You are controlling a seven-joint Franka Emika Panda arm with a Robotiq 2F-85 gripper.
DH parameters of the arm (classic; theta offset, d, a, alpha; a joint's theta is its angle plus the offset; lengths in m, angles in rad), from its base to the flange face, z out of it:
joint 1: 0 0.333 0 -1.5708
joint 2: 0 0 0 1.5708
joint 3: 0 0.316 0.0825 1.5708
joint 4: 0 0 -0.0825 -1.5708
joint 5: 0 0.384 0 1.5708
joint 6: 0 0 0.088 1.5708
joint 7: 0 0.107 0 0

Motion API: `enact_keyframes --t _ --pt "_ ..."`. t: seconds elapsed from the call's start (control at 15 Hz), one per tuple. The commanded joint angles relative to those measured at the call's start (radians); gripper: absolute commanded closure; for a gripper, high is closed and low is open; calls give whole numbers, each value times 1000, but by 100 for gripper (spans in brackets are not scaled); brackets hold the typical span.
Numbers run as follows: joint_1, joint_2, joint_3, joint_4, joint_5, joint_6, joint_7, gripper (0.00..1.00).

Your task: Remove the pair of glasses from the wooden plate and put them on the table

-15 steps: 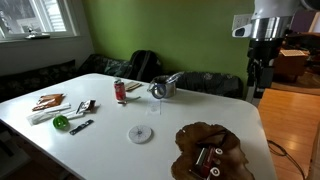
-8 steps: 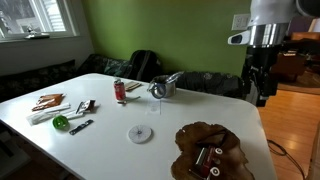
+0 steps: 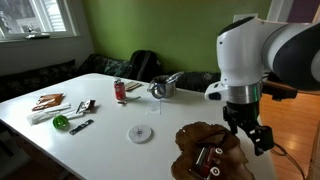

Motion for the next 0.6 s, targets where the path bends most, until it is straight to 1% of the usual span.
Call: enact_keyframes --t 0.0,0.13,0.2,0.27,0.33,0.47,0.53 --pt "-28 117 22 107 -225 -15 53 0" --pt "-39 135 16 136 -300 -8 68 0" --pt "-49 153 18 155 -314 -10 56 0" --pt "-62 182 28 172 -297 -2 21 0" --pt "-68 196 31 182 -297 -1 16 0" --pt "-76 222 36 196 -291 -2 0 11" --pt "-80 233 36 200 -292 -2 -1 32"
